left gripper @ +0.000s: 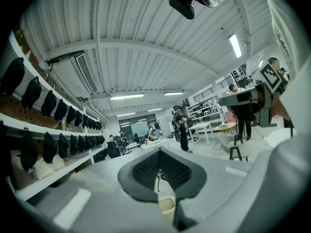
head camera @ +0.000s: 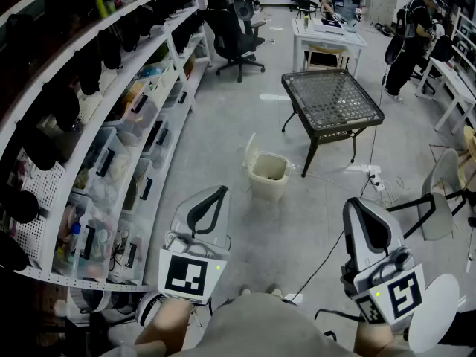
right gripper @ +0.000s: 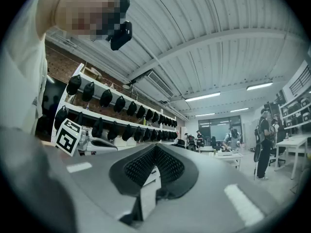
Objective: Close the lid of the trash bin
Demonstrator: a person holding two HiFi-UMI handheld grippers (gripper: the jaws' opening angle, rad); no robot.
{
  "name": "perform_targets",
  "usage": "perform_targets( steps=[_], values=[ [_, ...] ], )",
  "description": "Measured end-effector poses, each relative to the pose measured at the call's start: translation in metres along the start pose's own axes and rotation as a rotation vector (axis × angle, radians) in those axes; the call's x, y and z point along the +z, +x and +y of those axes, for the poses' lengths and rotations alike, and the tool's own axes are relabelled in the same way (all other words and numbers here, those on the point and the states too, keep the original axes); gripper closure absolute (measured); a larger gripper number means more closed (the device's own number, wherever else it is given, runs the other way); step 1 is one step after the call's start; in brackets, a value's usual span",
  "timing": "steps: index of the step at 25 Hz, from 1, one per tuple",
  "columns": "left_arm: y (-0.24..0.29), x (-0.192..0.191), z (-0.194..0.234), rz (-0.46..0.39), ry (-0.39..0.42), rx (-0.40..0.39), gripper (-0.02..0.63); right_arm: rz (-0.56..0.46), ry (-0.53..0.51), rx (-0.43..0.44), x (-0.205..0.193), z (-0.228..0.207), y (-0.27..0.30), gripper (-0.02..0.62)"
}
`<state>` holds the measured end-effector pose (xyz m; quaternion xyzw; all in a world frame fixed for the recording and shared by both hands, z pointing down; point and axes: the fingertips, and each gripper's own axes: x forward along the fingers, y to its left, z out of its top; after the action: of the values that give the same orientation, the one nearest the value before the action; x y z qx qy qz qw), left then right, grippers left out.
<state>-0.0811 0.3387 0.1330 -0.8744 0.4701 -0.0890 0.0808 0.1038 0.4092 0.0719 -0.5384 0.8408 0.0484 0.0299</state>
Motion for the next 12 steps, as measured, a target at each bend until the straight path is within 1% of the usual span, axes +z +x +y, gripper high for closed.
perform_targets(
  steps=[3,7,12],
  values=[
    [0.001,-0.001,0.001,0.003,0.001,-0.003,0.604,-0.007,0.009,-0.003,0.000,-0.001,0.001,0.592],
    [0.004,-0.001,-0.001,0.005,-0.003,-0.002,0.604,-0.032,0.050,-0.011,0.000,-0.010,-0.002,0.592],
    [0.007,-0.001,-0.006,0.012,-0.009,0.000,0.604,-0.019,0.041,-0.001,-0.004,-0.013,-0.005,0.592]
  ],
)
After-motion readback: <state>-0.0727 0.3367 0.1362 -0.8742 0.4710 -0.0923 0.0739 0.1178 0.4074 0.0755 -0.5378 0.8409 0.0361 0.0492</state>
